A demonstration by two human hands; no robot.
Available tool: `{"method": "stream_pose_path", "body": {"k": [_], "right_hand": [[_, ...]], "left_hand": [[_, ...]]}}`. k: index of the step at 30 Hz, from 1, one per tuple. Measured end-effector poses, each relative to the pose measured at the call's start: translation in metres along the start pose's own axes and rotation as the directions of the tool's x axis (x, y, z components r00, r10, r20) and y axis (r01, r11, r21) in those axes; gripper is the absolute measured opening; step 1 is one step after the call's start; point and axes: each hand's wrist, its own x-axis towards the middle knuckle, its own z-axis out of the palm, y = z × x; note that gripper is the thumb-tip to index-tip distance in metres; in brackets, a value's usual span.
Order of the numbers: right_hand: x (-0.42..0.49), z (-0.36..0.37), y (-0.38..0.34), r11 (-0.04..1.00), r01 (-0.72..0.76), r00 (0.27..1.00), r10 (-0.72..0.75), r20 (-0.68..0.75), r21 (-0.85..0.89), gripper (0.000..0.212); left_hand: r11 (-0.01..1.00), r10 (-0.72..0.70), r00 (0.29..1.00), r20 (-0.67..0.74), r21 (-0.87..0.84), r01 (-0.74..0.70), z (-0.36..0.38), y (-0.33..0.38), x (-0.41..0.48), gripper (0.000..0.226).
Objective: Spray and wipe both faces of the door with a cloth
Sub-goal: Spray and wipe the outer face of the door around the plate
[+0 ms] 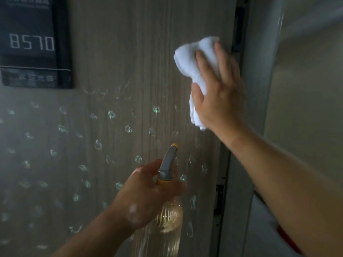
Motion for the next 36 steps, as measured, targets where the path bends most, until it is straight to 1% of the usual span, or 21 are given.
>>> {"method": "stream_pose_path", "body": {"k": [2,5,7,10,12,14,17,19,20,22,24,26,28,30,33,36], "right_hand": [[-0.053,-0.002,-0.009,1.0,-0.021,0.999,0.021,0.049,-0.009,0.059],[-0.131,-0.001,-0.034,0.998,-0.056,0.995,0.056,0.08,-0.007,0.052],[-0.148,0.003,-0.046,0.995,-0.086,0.991,0.09,0.097,-0.042,0.053],[-0.126,0.005,-0.054,0.992,-0.113,0.989,0.117,0.093,-0.053,0.064],[-0.091,0.006,-0.054,0.992,-0.123,0.991,0.125,0.042,-0.031,0.062],[-0.041,0.012,-0.049,0.989,-0.139,0.99,0.139,-0.013,-0.051,0.06],[0.041,0.018,-0.039,0.982,-0.167,0.983,0.16,-0.086,-0.087,0.059],[0.071,0.019,-0.033,0.979,-0.186,0.978,0.176,-0.114,-0.081,0.058],[0.075,0.02,-0.032,0.979,-0.189,0.976,0.179,-0.123,-0.078,0.058],[0.066,0.019,-0.032,0.984,-0.165,0.978,0.154,-0.14,-0.067,0.056],[0.038,0.017,-0.036,0.991,-0.119,0.987,0.111,-0.118,-0.06,0.056],[-0.009,0.014,-0.046,0.996,-0.084,0.995,0.082,-0.049,-0.041,0.059],[-0.068,0.011,-0.059,0.999,-0.046,0.999,0.046,0.024,0.0,0.06],[-0.111,0.01,-0.071,1.0,0.01,0.997,-0.012,0.073,0.025,0.055],[-0.111,0.014,-0.073,1.0,0.019,0.996,-0.02,0.084,0.016,0.058],[-0.057,0.014,-0.068,1.0,-0.016,0.999,0.016,0.032,0.023,0.062]], "left_hand": [[1.0,0.011,1.0,0.021,-0.028,-0.01,-0.007,0.001,-0.001,0.037],[0.997,0.063,0.997,0.046,-0.05,-0.06,-0.016,0.001,-0.002,0.025],[0.997,0.07,0.996,0.051,-0.049,-0.067,-0.022,-0.002,-0.001,0.028],[0.996,0.061,0.996,0.071,-0.062,-0.056,-0.031,-0.005,0.003,0.032],[0.996,0.066,0.994,0.082,-0.069,-0.06,-0.037,-0.006,0.006,0.025],[0.997,0.067,0.995,0.068,-0.045,-0.064,-0.041,-0.007,0.01,0.017],[0.998,0.038,0.998,0.052,-0.051,-0.036,-0.048,-0.009,0.016,0.022],[0.998,0.031,0.998,0.054,-0.059,-0.028,-0.052,-0.008,0.017,0.026],[0.998,0.037,0.998,0.055,-0.05,-0.034,-0.054,-0.008,0.018,0.024],[0.998,0.046,0.998,0.044,-0.038,-0.045,-0.057,-0.01,0.018,0.021],[0.998,0.038,0.999,0.031,-0.05,-0.037,-0.06,-0.013,0.016,0.029],[0.997,0.037,0.999,0.033,-0.066,-0.035,-0.061,-0.014,0.014,0.032],[0.995,0.049,0.998,0.042,-0.094,-0.045,-0.062,-0.015,0.01,0.027],[0.994,0.063,0.996,0.062,-0.094,-0.057,-0.062,-0.015,0.008,0.023],[0.995,0.058,0.994,0.095,-0.09,-0.05,-0.064,-0.014,0.006,0.025],[0.994,0.057,0.993,0.102,-0.103,-0.047,-0.065,-0.012,0.008,0.02]]}}
